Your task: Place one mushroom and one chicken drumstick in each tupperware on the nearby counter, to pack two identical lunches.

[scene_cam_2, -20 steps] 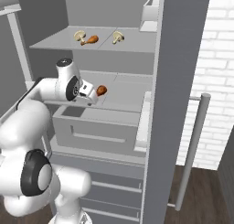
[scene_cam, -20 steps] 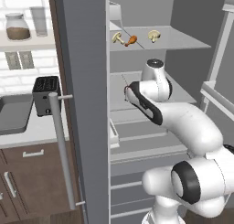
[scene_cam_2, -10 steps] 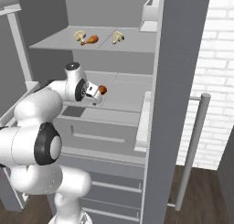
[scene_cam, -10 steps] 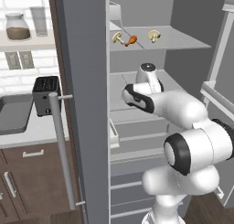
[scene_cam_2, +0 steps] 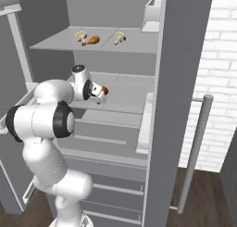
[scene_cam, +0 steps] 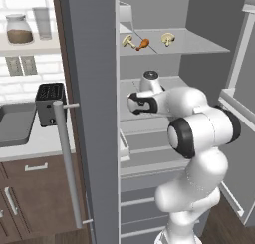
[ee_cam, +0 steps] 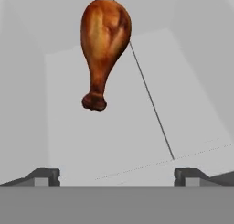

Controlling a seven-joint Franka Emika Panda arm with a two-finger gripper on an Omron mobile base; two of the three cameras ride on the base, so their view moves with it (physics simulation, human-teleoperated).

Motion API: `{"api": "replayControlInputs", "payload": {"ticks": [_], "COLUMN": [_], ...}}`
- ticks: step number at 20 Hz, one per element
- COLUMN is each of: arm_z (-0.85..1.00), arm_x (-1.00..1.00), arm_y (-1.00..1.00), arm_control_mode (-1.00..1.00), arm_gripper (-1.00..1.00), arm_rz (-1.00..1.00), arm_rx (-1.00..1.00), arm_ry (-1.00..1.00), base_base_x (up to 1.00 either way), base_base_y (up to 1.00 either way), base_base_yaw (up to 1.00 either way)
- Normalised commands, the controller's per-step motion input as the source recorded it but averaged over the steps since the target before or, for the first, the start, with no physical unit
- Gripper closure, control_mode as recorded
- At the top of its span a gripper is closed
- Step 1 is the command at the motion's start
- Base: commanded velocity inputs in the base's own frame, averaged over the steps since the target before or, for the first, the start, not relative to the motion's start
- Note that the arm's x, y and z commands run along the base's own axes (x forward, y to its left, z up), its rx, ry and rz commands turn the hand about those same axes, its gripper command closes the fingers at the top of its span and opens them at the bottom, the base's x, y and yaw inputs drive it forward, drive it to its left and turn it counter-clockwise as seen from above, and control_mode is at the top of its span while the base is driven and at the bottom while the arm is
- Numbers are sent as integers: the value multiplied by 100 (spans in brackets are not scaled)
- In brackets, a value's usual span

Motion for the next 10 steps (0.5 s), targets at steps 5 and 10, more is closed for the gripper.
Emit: {"api": "replayControlInputs", "payload": {"ticks": [5,10], "arm_z": [-26,-24], "arm_x": [73,63], "arm_y": [7,1], "arm_control_mode": [-100,-100], "arm_gripper": [-100,-100], "arm_rz": [-2,-2], "arm_rx": [0,0], "arm_ry": [0,0], "base_base_x": [0,0], "base_base_y": [0,0], "base_base_yaw": [0,0]}}
